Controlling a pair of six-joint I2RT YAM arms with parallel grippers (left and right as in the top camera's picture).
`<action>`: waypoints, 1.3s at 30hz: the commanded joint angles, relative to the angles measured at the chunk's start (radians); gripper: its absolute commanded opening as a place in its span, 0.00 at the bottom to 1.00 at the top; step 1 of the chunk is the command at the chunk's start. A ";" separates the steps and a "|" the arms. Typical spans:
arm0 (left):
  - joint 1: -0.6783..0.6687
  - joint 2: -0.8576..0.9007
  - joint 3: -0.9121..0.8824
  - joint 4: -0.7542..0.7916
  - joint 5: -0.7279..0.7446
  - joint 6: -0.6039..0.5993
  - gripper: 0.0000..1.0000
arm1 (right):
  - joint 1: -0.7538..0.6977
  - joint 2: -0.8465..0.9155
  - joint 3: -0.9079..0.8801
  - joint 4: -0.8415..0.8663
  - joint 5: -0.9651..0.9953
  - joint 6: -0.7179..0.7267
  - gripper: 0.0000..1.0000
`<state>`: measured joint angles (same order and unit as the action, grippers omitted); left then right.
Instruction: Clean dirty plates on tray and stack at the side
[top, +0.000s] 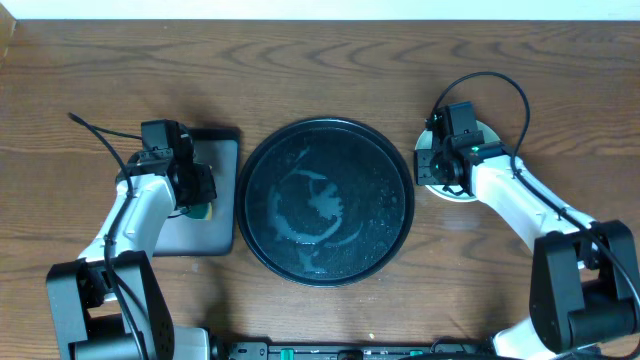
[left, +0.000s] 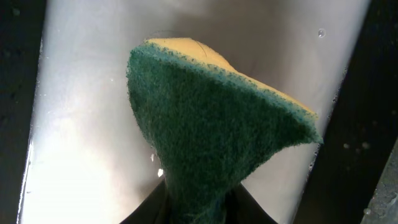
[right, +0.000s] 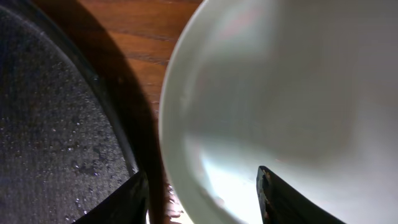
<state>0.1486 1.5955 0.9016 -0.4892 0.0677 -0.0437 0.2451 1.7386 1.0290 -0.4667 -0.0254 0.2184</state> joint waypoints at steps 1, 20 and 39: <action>-0.002 0.004 -0.011 0.002 -0.016 0.013 0.25 | -0.003 0.029 -0.003 0.015 -0.076 -0.010 0.50; -0.002 0.004 -0.011 0.002 -0.016 0.012 0.25 | -0.009 -0.103 0.024 -0.231 -0.029 -0.246 0.44; -0.002 0.004 -0.011 -0.001 -0.016 0.009 0.25 | -0.008 -0.084 -0.161 -0.045 0.018 -0.530 0.31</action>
<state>0.1486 1.5955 0.9016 -0.4900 0.0677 -0.0437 0.2451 1.6459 0.8768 -0.5220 -0.0139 -0.2737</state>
